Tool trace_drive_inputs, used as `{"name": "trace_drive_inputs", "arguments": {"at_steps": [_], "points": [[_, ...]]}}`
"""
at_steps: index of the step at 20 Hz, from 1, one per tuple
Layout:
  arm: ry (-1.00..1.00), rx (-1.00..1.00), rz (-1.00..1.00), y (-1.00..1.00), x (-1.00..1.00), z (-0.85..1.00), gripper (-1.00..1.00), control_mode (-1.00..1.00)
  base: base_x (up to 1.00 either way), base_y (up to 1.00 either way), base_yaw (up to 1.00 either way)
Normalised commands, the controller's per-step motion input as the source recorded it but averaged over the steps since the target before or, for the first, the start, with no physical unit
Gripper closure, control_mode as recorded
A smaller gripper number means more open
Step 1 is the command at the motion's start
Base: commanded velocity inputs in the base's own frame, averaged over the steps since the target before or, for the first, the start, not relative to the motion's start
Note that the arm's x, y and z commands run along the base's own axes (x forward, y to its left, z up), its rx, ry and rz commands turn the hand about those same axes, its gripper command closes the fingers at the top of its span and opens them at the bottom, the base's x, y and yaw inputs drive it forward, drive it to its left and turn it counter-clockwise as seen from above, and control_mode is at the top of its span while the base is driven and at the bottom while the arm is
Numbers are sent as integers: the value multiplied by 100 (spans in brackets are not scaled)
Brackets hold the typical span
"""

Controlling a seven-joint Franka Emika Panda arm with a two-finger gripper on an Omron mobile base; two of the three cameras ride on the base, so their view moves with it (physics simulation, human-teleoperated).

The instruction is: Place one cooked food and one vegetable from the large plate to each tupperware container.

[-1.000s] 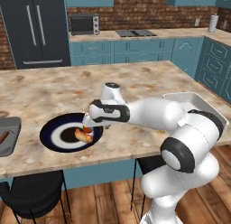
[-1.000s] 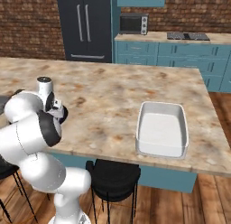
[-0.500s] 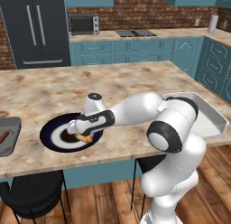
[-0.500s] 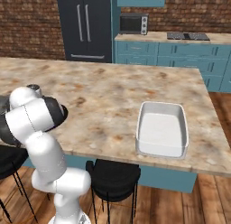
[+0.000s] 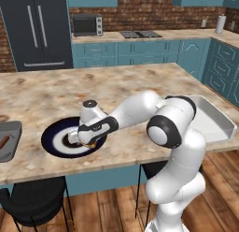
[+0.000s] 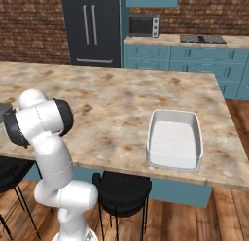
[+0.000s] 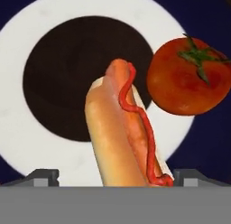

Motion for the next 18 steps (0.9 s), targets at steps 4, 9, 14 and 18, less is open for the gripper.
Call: {"name": "trace_drive_inputs", "arguments": {"at_steps": [4, 9, 14, 18], "points": [[0, -3, 8, -32, 0, -50, -100, -100, 0, 0, 0], [2, 0, 5, -7, -8, -77, 100, -100, 0, 0, 0], [0, -2, 0, -5, -67, 29, 100, -100, 0, 0, 0], [1, -1, 0, -24, -77, 100, 100, -100, 0, 0, 0]]}}
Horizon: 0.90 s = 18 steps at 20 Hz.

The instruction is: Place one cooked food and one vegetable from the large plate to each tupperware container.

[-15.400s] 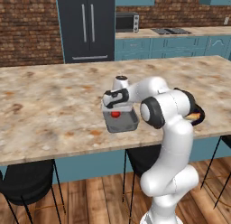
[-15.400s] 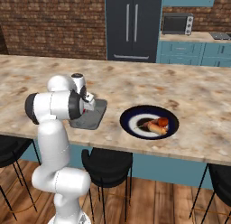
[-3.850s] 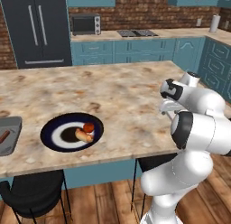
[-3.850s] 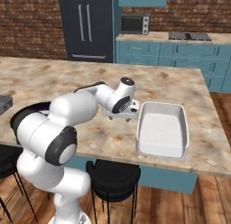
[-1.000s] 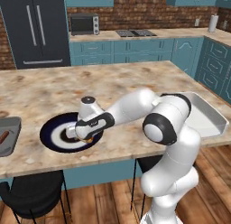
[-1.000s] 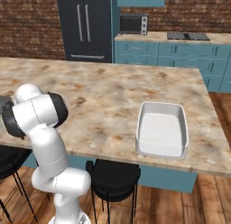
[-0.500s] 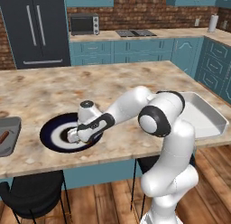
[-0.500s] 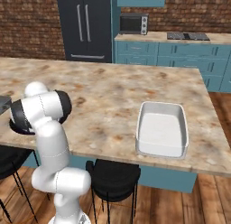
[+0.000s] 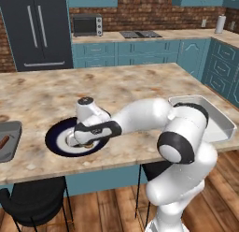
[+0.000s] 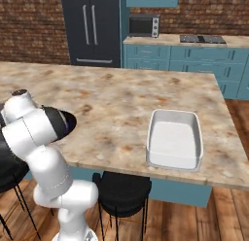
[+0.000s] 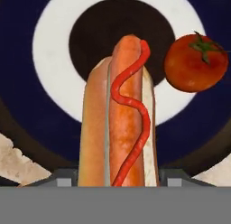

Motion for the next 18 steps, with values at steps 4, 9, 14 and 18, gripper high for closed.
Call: {"name": "trace_drive_inputs", "arguments": {"at_steps": [4, 9, 14, 18], "points": [[0, -1, -5, -100, -90, 100, 100, -100, 0, 0, 0], [-3, -4, -1, -100, -60, 100, 100, -100, 0, 0, 0], [-15, 0, 0, -100, -22, 100, 100, -100, 0, 0, 0], [-12, 0, 0, -100, -26, 85, 100, -100, 0, 0, 0]]}}
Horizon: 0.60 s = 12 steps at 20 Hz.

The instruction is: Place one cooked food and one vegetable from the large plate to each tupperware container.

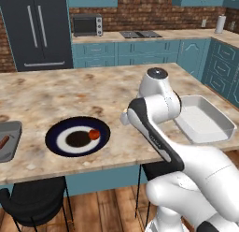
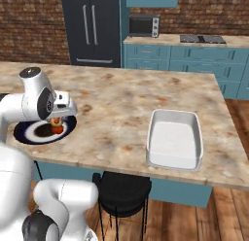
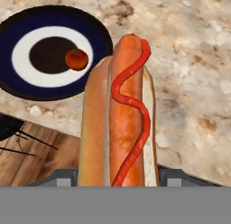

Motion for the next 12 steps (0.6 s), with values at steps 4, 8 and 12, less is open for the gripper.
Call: {"name": "trace_drive_inputs", "arguments": {"at_steps": [4, 8, 12], "points": [[-1, 0, 0, -100, -33, 26, 100, -100, 0, 0, 0], [0, 0, 0, -100, -18, 2, 100, -100, 0, 0, 0], [0, 0, 0, -100, -1, 1, 100, -100, 0, 0, 0]]}}
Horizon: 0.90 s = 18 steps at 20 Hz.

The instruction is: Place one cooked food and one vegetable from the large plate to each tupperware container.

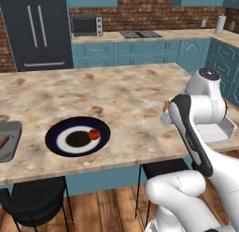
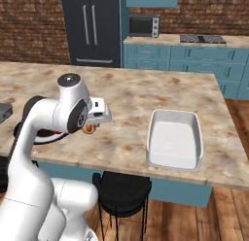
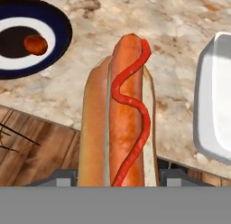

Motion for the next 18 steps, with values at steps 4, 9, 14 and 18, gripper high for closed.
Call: {"name": "trace_drive_inputs", "arguments": {"at_steps": [4, 9, 14, 18], "points": [[0, 0, 0, -100, 0, 22, 100, -100, 0, 0, 0], [0, 1, 0, -100, 24, 24, 100, -100, 0, 0, 0], [6, 17, 0, -100, 94, -48, 100, -100, 0, 0, 0], [7, 8, 0, -100, 100, -100, 100, -100, 0, 0, 0]]}}
